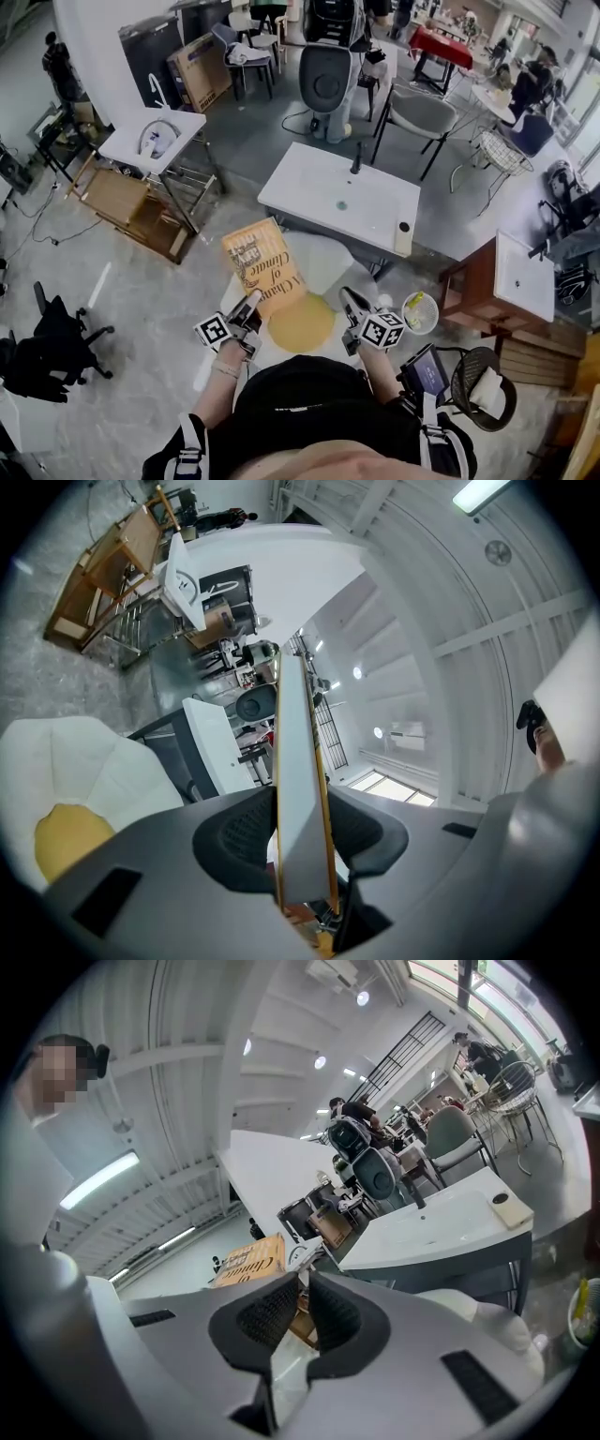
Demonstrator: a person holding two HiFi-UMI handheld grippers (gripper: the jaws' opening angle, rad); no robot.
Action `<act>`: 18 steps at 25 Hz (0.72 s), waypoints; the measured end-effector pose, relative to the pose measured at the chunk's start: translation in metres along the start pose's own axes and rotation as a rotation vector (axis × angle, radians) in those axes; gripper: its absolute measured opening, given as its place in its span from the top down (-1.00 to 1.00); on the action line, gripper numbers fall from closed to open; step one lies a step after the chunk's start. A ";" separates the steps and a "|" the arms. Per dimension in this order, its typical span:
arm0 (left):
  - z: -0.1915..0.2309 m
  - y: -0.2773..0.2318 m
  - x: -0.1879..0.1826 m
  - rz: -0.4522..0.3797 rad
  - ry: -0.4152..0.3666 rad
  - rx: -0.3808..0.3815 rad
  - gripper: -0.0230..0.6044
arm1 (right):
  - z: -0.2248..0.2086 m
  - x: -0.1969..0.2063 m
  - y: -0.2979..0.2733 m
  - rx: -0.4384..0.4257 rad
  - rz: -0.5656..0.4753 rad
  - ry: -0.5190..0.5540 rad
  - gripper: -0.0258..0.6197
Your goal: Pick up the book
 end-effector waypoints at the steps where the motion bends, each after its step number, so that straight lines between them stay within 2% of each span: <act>1: -0.001 -0.003 0.000 0.003 -0.002 0.002 0.41 | -0.002 -0.002 0.001 0.003 -0.005 -0.004 0.77; 11: -0.003 -0.013 0.000 0.002 -0.005 0.011 0.41 | -0.013 -0.012 0.004 0.016 -0.019 -0.007 0.77; 18: 0.000 -0.011 0.005 0.009 -0.008 0.008 0.41 | -0.020 -0.012 0.006 0.011 -0.051 -0.082 0.77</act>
Point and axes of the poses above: the fingertips, and each gripper's own axes: y backward along the fingers, z to its left, x out of its underside, the point moved 4 cm from there along y, backward along the fingers, and after that the axes turned 9 degrees about -y, right-handed, at the moved point
